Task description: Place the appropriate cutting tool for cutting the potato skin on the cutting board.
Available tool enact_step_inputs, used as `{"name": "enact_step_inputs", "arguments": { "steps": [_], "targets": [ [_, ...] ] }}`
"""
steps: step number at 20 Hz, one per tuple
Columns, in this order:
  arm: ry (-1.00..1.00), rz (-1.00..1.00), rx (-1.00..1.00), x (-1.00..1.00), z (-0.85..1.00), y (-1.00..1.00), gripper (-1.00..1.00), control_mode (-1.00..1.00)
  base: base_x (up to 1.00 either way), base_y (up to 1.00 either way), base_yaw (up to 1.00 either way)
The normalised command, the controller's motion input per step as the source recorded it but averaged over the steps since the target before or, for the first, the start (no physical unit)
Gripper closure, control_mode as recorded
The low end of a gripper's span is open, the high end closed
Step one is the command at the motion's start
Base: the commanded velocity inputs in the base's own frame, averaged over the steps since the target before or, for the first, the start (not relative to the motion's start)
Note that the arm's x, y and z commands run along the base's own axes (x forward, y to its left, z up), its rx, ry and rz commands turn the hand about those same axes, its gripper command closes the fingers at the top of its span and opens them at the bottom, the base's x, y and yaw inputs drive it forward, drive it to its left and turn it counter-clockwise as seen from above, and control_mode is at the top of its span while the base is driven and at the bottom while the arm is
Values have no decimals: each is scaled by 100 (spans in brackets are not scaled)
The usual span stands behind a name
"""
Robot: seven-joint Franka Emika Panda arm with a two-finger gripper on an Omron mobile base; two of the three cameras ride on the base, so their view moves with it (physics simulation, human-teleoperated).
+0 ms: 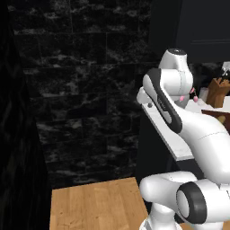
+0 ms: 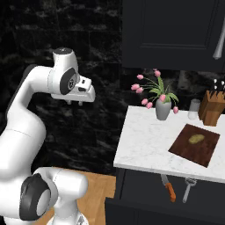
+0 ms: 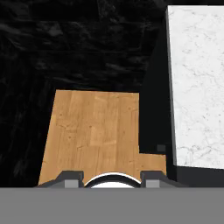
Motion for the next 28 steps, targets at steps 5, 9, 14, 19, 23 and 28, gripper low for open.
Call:
{"name": "enact_step_inputs", "arguments": {
  "steps": [5,9,14,19,23,28],
  "targets": [
    [0,0,1,-18,-3,-8,-100,-100,0,0,0],
    [-1,-2,1,-53,-34,-64,-100,-100,0,0,0],
    [6,-8,4,-48,-39,-98,-100,-100,0,0,0],
    [31,-18,0,-8,-50,-100,-100,-100,0,0,0],
    [35,-13,-1,-6,-40,-100,-100,-100,0,0,0],
    [23,-6,0,-44,-38,-100,-100,-100,0,0,0]
  ]
}}
